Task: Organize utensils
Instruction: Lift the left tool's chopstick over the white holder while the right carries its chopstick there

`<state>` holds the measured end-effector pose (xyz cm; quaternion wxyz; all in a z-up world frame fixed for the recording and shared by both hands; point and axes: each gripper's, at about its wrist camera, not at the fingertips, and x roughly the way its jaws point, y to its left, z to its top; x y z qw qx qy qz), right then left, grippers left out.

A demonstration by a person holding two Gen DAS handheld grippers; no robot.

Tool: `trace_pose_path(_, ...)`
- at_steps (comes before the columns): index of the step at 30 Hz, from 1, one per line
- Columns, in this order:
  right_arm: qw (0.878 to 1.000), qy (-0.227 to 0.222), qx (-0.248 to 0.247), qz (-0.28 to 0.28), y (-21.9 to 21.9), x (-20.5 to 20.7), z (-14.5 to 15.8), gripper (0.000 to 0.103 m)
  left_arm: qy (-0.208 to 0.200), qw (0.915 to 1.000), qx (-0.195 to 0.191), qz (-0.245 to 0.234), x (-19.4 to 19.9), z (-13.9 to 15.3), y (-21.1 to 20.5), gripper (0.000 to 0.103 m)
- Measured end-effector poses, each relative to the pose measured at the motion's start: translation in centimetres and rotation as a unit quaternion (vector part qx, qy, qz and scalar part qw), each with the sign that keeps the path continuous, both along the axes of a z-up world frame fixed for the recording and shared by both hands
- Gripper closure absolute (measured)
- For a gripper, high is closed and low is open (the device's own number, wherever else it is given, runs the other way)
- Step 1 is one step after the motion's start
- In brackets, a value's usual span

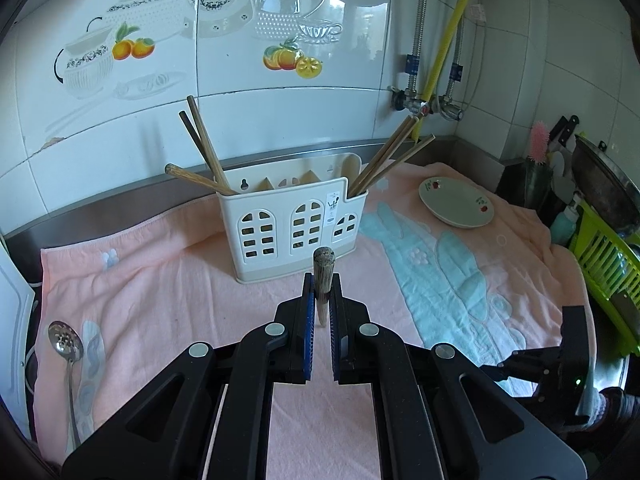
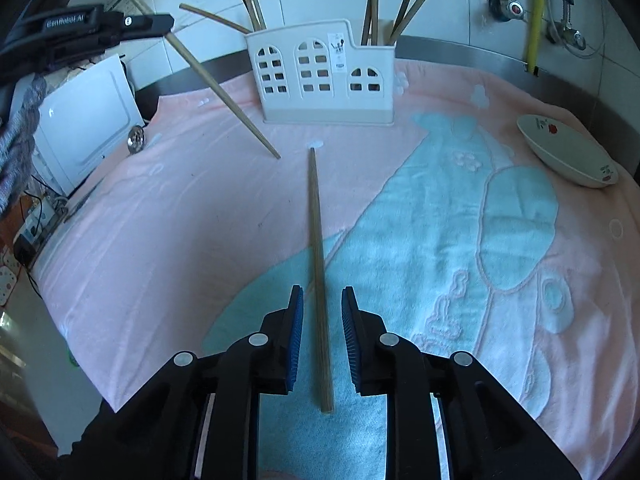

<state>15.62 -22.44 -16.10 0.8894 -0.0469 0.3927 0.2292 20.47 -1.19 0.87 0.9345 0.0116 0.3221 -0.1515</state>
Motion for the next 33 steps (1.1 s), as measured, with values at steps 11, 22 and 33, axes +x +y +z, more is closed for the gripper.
trace_pose_path(11, 0.999, -0.014, -0.042, 0.001, 0.8, -0.5, -0.8, 0.096, 0.0, 1.0, 0.002, 0.0, 0.0, 0.0, 0.1, 0.097)
trace_pose_path(22, 0.997, -0.064, -0.033, 0.009, 0.8, -1.7, 3.6, 0.096, -0.001, 1.0, 0.004, 0.0, -0.2, 0.0, 0.2, 0.097)
trace_pose_path(33, 0.989, -0.145, 0.003, 0.008, 1.8, -0.3, 10.2, 0.096, 0.001, 1.0, -0.003, 0.0, -0.1, -0.1, 0.5, 0.097)
